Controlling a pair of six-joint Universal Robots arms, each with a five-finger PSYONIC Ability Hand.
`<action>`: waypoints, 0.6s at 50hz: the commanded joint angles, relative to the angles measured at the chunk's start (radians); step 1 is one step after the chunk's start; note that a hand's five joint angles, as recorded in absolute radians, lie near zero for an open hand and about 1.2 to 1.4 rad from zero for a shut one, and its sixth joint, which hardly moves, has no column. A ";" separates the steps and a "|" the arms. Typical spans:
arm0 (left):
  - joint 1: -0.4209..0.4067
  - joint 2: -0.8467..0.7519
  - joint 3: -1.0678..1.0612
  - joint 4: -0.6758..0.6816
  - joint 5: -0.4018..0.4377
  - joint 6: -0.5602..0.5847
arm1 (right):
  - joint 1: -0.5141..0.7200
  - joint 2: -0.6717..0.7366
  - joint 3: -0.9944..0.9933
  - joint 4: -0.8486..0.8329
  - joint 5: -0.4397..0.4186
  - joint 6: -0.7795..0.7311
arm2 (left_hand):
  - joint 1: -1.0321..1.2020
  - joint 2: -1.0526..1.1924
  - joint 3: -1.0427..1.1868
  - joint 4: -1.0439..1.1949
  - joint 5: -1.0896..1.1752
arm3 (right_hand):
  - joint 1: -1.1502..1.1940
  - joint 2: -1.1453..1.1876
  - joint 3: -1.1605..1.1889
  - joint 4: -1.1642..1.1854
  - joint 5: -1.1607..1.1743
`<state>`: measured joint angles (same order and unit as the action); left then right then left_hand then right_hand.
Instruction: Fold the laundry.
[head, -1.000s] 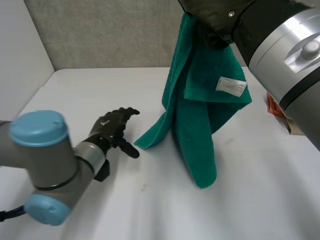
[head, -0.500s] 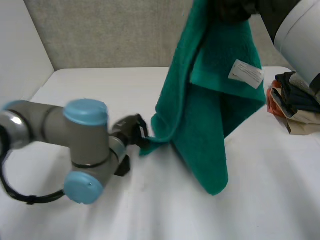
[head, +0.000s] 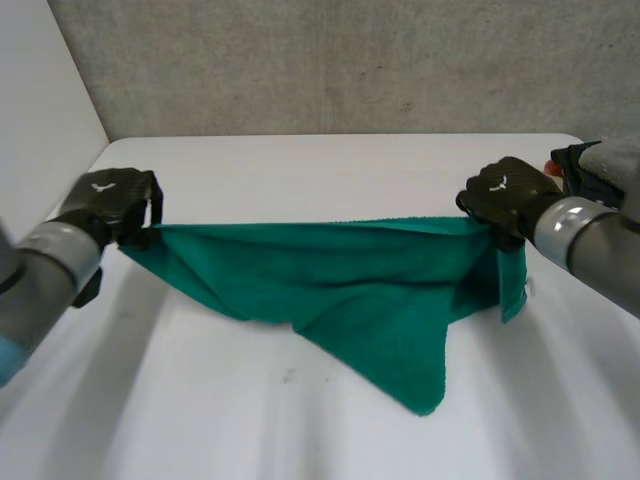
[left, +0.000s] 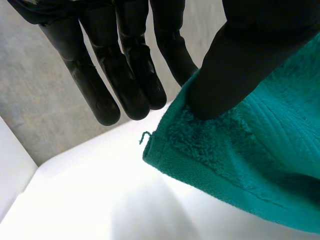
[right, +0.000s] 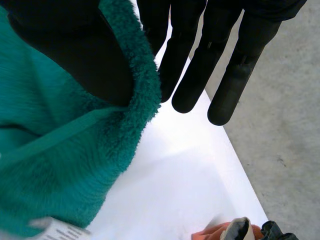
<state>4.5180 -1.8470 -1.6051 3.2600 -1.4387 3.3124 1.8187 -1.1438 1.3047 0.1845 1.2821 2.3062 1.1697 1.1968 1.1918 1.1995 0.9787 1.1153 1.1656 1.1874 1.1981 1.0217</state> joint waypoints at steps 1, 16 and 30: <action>-0.074 -0.245 0.357 0.033 -0.098 0.047 | 0.045 0.176 -0.254 -0.264 0.094 0.047 | 0.227 0.199 0.204 0.197 0.243 | 0.281 0.231 0.209 0.198 0.200; -0.063 -0.103 0.493 0.394 -0.120 0.019 | 0.045 0.167 -0.432 -0.735 -0.041 0.142 | 0.227 0.199 0.204 0.197 0.243 | 0.281 0.231 0.209 0.198 0.200; 0.006 -0.020 -0.113 0.451 -0.008 0.016 | 0.002 0.136 -0.009 -0.497 -0.213 0.076 | 0.227 0.199 0.204 0.197 0.243 | 0.281 0.231 0.209 0.198 0.200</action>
<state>4.5098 -1.8401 -1.5343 3.6598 -1.4979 3.3208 1.8265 -1.0405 1.1416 -0.3565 1.1119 2.4247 1.1697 1.1987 1.1929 1.1998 0.9789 1.1153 1.1656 1.1879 1.1981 1.0217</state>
